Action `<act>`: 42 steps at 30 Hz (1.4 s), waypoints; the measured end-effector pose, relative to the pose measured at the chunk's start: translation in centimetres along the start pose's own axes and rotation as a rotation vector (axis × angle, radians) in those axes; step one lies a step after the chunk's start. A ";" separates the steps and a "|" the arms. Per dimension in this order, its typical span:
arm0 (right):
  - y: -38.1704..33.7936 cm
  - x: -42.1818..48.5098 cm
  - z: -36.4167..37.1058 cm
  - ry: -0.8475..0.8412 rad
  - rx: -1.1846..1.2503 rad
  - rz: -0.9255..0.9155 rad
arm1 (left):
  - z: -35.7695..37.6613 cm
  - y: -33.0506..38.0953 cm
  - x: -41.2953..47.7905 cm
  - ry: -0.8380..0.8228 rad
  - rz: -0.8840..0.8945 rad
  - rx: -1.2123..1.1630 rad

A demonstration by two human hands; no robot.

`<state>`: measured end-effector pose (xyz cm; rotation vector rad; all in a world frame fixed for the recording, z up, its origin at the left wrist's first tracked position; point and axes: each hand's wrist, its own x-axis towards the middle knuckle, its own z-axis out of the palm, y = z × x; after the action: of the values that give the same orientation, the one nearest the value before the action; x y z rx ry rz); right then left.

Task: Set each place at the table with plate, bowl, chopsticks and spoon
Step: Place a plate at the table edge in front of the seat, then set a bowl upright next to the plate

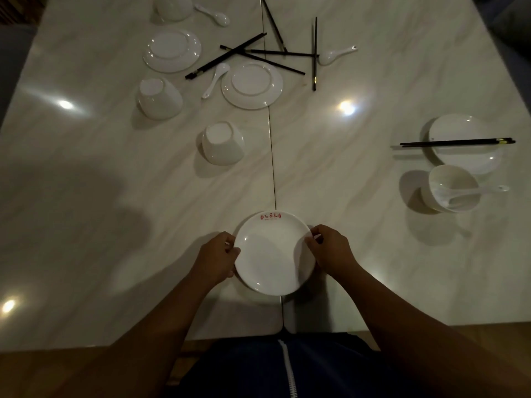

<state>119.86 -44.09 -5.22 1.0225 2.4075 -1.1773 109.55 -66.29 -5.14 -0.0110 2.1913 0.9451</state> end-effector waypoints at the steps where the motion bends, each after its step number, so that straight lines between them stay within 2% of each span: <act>1: 0.0 0.0 0.0 0.006 0.001 0.002 | 0.0 0.0 0.1 0.006 0.008 0.002; 13: -0.1 0.8 -0.3 0.045 0.025 0.016 | 0.6 1.2 1.5 0.052 0.018 -0.066; 25: -1.2 2.7 -0.8 0.049 0.037 0.019 | 0.1 2.8 3.1 0.090 0.042 -0.019; 31: -1.8 4.1 -1.6 0.024 0.002 0.026 | -0.9 3.7 4.2 0.037 -0.004 -0.028; 34: -2.7 5.4 -2.4 0.084 -0.008 0.021 | -2.8 4.8 5.8 0.131 0.018 0.040; 40: -6.9 10.6 -3.4 0.179 -0.137 -0.123 | -7.4 9.6 10.7 0.440 0.259 0.308; 42: -8.1 12.3 -3.3 0.148 -0.225 -0.136 | -8.2 11.3 12.3 0.441 0.301 0.381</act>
<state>105.65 -39.13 -4.74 0.9177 2.6881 -0.8706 92.28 -59.97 -2.14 0.3268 2.8128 0.7119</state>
